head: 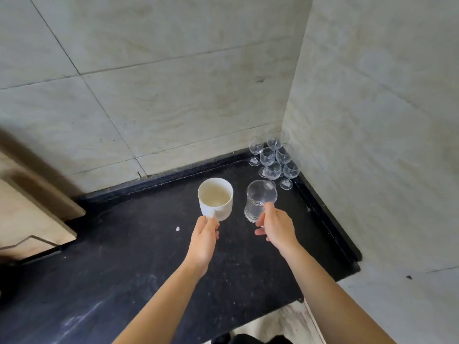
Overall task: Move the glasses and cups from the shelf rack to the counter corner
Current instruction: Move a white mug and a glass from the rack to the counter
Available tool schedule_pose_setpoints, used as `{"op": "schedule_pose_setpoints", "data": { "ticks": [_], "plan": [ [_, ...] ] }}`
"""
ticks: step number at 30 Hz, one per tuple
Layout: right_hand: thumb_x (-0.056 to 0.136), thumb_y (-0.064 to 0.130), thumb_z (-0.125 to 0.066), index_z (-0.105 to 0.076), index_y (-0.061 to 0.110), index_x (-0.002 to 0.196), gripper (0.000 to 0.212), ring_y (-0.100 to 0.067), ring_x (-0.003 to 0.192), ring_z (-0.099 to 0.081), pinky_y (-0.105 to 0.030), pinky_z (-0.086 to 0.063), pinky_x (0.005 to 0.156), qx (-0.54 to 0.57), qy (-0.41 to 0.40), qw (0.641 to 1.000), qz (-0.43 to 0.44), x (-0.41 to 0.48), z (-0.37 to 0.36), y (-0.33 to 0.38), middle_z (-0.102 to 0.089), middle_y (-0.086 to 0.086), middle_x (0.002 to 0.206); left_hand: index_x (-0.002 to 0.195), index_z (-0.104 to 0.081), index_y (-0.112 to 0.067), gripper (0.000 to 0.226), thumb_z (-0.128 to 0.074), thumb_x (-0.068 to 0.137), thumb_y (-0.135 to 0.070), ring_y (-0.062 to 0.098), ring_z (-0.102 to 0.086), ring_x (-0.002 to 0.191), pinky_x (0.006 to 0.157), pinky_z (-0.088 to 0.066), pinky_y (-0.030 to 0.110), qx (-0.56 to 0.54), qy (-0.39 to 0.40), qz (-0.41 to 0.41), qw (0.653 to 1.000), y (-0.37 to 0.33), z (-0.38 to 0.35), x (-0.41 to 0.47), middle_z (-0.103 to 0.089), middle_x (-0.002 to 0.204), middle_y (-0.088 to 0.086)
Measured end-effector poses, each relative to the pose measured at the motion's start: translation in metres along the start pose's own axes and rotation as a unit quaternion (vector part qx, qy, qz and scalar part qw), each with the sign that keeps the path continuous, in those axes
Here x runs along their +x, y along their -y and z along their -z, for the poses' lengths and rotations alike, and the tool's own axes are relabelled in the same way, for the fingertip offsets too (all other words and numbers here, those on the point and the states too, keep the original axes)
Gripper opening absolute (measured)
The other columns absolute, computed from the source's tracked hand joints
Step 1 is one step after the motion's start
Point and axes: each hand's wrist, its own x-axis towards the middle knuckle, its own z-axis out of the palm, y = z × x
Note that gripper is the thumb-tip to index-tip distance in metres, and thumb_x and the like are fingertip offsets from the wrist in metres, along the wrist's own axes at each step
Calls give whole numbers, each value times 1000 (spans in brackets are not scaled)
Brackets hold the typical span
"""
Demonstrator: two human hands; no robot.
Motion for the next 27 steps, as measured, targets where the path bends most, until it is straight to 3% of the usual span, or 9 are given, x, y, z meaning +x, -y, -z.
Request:
{"op": "schedule_pose_setpoints", "data": {
  "ticks": [4,8,13,20,27],
  "plan": [
    [101,48,-31,-63,15,64,59,-10,57,-72,-37,-50,74,-21,18,1000,-2,41,-14,15,-72,2,72,87,-47,-22,14,-42,99,-28,12,-44,79,74,-42,26,-1,1,5,1000,-7,6,45,-44,90,-3],
    [103,48,-33,-63,12,70,57,-12,62,-72,-30,-52,63,12,43,999,-27,91,-23,30,-72,-3,78,88,-48,-18,17,-40,99,-27,14,-45,82,82,-45,31,16,-4,34,999,-9,-2,91,-44,91,0],
    [102,43,-36,-62,10,75,50,-13,66,-68,-37,-54,79,7,65,998,-22,160,-41,37,-70,-6,82,89,-47,-18,16,-39,100,-27,15,-48,84,74,-42,25,20,-18,72,997,-3,-24,153,-45,88,-2],
    [102,41,-34,-59,12,74,47,-12,66,-66,-39,-52,82,11,77,997,-28,225,-57,34,-69,-5,81,89,-45,-16,13,-39,97,-23,18,-46,84,74,-38,28,15,-47,108,993,12,-56,211,-43,84,-1],
    [102,41,-33,-59,14,74,47,-18,74,-69,-51,-53,93,13,90,996,-12,251,-65,39,-68,-3,78,89,-45,-19,12,-38,98,-24,15,-48,83,71,-39,27,28,-50,96,994,10,-71,238,-45,88,-1]
  ]
}}
